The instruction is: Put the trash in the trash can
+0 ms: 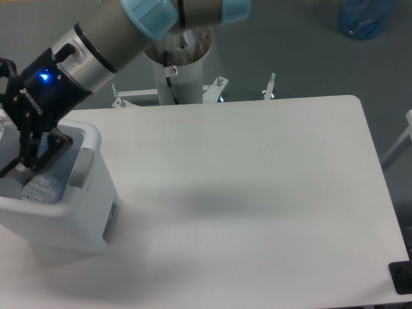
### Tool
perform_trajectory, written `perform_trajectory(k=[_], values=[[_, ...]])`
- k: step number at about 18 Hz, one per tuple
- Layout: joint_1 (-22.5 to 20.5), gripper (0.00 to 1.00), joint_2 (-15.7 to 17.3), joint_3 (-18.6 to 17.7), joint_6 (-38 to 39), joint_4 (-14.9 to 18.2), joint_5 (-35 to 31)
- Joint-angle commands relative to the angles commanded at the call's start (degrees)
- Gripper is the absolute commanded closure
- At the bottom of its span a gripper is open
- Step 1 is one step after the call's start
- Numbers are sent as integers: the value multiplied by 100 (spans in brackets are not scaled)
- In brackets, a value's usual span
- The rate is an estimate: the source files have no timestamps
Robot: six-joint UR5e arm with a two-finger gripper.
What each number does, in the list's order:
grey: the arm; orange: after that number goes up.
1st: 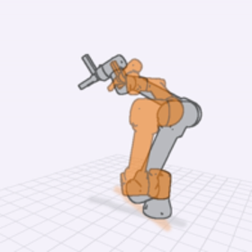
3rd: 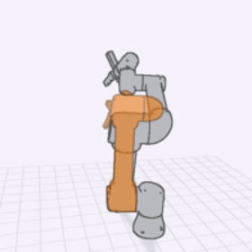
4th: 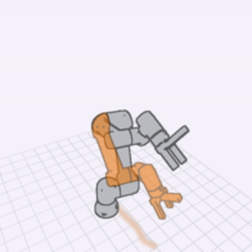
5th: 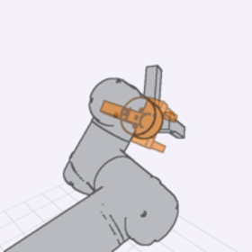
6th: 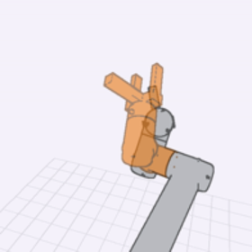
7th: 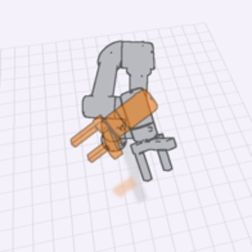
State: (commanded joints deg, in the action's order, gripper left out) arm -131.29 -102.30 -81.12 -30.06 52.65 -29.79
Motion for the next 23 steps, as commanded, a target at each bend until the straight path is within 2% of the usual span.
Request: perform_trajectory(k=[6,9,11,14,19,23], values=[[-1230,0,-167,-263,-227,9,-9],[-1793,0,-211,-640,-736,9,-166],[-2031,0,-202,-860,-1350,9,-805],[-2111,0,-202,-1002,-2002,9,-2193],[-2128,0,-281,-932,-2995,52,-3864],[-2128,0,-597,-721,-3935,123,-5017]])
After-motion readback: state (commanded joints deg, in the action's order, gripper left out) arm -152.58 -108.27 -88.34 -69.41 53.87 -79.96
